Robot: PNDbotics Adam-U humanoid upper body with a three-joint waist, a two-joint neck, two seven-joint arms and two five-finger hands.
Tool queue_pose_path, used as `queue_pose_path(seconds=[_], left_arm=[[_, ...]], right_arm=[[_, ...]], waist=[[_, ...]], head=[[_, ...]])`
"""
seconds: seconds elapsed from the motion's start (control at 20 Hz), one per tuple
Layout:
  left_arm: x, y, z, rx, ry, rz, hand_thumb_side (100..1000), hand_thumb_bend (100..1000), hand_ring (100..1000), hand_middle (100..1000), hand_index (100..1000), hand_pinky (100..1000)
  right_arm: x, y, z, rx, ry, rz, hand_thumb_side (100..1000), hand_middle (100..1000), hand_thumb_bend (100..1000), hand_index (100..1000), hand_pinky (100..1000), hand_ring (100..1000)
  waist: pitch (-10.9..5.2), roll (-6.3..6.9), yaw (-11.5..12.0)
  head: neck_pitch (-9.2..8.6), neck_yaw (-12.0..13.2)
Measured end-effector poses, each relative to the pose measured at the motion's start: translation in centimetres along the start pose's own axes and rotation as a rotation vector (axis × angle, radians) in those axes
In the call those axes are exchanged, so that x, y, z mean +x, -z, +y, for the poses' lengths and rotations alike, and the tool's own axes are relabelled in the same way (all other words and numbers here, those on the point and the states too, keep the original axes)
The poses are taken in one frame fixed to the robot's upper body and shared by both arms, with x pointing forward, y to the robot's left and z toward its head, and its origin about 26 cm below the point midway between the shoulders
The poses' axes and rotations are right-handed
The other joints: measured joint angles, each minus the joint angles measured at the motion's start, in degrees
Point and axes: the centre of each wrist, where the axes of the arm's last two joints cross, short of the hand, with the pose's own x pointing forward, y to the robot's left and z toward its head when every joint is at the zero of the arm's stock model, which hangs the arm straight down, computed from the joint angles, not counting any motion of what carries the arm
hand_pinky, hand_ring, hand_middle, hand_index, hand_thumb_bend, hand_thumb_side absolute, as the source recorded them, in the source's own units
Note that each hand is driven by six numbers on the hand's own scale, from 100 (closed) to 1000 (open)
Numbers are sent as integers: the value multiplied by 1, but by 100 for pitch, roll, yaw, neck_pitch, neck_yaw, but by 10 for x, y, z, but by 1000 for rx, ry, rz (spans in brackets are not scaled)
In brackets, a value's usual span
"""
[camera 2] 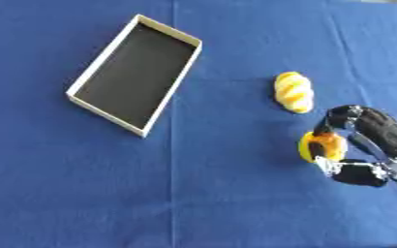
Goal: Pick up objects on the table and place them in the box.
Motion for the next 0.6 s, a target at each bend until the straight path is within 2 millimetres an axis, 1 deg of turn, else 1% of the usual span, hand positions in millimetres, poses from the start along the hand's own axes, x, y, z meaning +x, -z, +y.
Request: queue_pose_path(seconds=[0.35,0.5,0.6], left_arm=[[0,0,0,1,-3,1,633,100,804,794,881,814],[0,2,0,1,-7,-3,633,100,804,794,881,814],[0,5,-2,-2,-17,-12,633,100,805,794,881,814]], right_arm=[[-3,7,-12,-81,17,-65,204,460,100,514,772,590],[-4,15,-23,-121,25,-110,200,455,100,512,774,589],[-3,22,-34,-147,30,-144,199,451,100,511,776,588]], waist=[[-37,-3,-4],[-48,-7,17],[-49,-11,73]], head=[[0,-1],[0,-15],[0,-50]])
